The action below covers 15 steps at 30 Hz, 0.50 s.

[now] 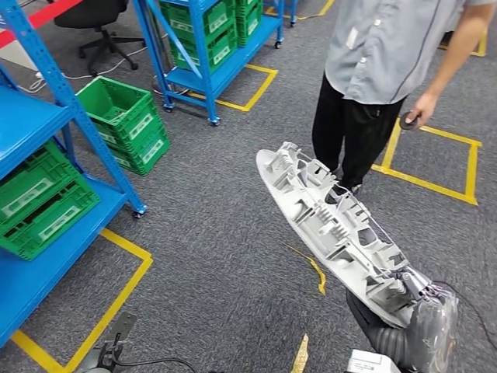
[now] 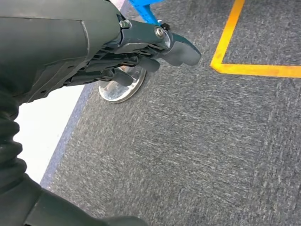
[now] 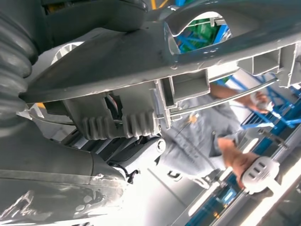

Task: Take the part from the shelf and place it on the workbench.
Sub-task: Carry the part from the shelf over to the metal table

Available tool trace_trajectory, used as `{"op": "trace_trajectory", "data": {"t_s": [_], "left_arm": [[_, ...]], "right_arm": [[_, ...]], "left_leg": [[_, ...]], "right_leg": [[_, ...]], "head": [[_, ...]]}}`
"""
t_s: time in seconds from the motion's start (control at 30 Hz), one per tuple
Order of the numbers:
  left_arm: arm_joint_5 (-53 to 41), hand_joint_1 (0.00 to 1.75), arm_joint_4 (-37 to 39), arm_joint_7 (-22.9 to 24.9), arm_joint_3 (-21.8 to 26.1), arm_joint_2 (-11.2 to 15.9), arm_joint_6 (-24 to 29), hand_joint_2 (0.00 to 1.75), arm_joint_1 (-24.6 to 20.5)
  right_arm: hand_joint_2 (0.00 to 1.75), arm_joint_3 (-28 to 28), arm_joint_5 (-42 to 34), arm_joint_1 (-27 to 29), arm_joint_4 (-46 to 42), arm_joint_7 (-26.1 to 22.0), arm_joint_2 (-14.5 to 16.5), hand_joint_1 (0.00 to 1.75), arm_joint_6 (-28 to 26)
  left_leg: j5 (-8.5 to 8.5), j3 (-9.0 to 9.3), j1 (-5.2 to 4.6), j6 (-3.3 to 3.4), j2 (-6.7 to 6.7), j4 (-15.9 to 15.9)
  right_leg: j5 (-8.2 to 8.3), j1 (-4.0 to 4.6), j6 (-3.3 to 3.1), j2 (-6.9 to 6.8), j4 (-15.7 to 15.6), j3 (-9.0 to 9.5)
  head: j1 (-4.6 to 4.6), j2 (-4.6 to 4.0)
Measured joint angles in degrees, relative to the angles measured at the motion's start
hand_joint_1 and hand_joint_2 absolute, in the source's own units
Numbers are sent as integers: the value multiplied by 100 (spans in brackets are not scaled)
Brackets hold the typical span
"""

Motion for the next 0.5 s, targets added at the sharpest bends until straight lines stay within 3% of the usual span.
{"op": "trace_trajectory", "data": {"t_s": [0.03,0.07,0.13,0.2,0.27,0.3,0.37,0.43,0.5], "left_arm": [[-1,0,0,0,1,0,0,175,2],[-1,0,0,0,1,0,-1,175,0],[-2,0,0,-1,-1,-1,-3,175,-6],[-2,0,1,-3,-1,-2,-8,175,-11],[-2,0,2,-4,0,-5,-11,175,-15],[-2,0,2,-5,1,-10,-15,175,-18],[-2,0,2,-8,2,-10,-22,175,-22],[-1,0,2,-12,3,3,-28,175,-9],[0,0,2,-13,3,9,-33,175,5]], "right_arm": [[175,-5,-1,4,0,0,0,175,0],[175,-8,-1,8,0,0,0,175,0],[175,-13,-10,9,-1,-2,1,175,0],[175,-25,-19,17,-1,-7,7,175,-1],[175,-49,-20,40,-1,-10,13,175,-2],[175,-62,-21,55,-1,-11,15,175,-2],[175,-84,-26,66,-2,-13,15,175,-2],[175,-100,-29,65,-2,-15,16,175,-2],[175,-117,-32,73,-1,-15,17,175,-2]], "left_leg": [[115,12,3,2,-8,-62],[313,126,10,5,-24,-326],[681,482,43,4,-168,-1095],[786,672,60,22,-296,-1526],[780,678,47,84,-261,-1573],[791,682,47,117,-223,-1584],[807,695,60,189,-142,-1603],[799,701,46,232,-55,-1603],[787,705,30,244,46,-1601]], "right_leg": [[3,-3,3,58,1,3],[7,-8,11,117,1,7],[13,-7,52,229,23,-4],[28,0,112,320,45,-45],[56,-14,172,389,28,-76],[48,-18,199,371,38,-95],[-123,-18,251,179,312,-240],[-471,-24,295,-54,1015,-576],[-661,-31,317,-123,1604,-861]], "head": [[-1,0],[-1,0],[-2,1],[1,2],[2,1],[2,0],[40,0],[76,0],[77,0]]}}
